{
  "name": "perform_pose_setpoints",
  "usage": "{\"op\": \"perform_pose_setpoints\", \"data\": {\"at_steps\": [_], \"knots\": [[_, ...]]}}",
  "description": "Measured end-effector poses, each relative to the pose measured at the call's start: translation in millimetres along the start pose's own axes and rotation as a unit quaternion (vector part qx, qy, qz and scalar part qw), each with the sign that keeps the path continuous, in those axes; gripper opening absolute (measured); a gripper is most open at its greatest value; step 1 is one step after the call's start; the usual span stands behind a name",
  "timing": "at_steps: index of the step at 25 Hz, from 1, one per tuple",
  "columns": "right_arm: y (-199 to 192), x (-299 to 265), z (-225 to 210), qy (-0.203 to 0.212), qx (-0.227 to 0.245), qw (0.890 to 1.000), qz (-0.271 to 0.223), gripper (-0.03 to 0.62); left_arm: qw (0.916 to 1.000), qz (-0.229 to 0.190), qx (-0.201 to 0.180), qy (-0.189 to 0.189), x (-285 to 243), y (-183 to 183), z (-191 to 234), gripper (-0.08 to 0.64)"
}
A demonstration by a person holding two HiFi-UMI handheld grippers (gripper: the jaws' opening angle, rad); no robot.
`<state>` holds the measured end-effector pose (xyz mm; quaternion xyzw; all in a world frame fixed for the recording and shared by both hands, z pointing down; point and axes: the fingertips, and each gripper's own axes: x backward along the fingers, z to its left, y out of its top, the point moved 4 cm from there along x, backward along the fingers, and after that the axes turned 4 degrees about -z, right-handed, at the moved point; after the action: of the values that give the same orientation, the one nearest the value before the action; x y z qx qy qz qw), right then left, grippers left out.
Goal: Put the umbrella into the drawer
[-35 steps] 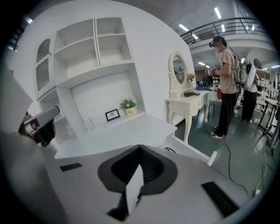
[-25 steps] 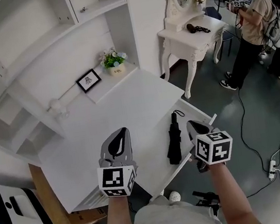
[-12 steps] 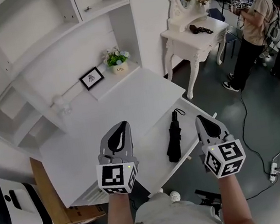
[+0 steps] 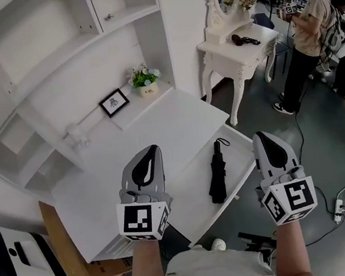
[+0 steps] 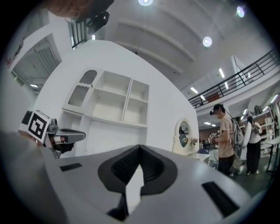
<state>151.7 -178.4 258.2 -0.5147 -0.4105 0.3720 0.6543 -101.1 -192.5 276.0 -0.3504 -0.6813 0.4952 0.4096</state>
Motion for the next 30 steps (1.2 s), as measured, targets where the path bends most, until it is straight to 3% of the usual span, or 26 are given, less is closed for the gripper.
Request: {"op": "perform_pose_setpoints", "data": {"at_steps": [10,30], "knots": [[19.9,-9.6,8.2,-0.012,0.008,1.000,-0.020,0.006,0.9994,-0.030,-0.016,0.001,-5.1,28.0,20.5,0.008],[12.7,-13.1,11.0,-0.013,0.026,1.000,-0.002,0.006,0.9993,-0.036,-0.004,0.009,-3.8,19.8,29.1,0.008]]}}
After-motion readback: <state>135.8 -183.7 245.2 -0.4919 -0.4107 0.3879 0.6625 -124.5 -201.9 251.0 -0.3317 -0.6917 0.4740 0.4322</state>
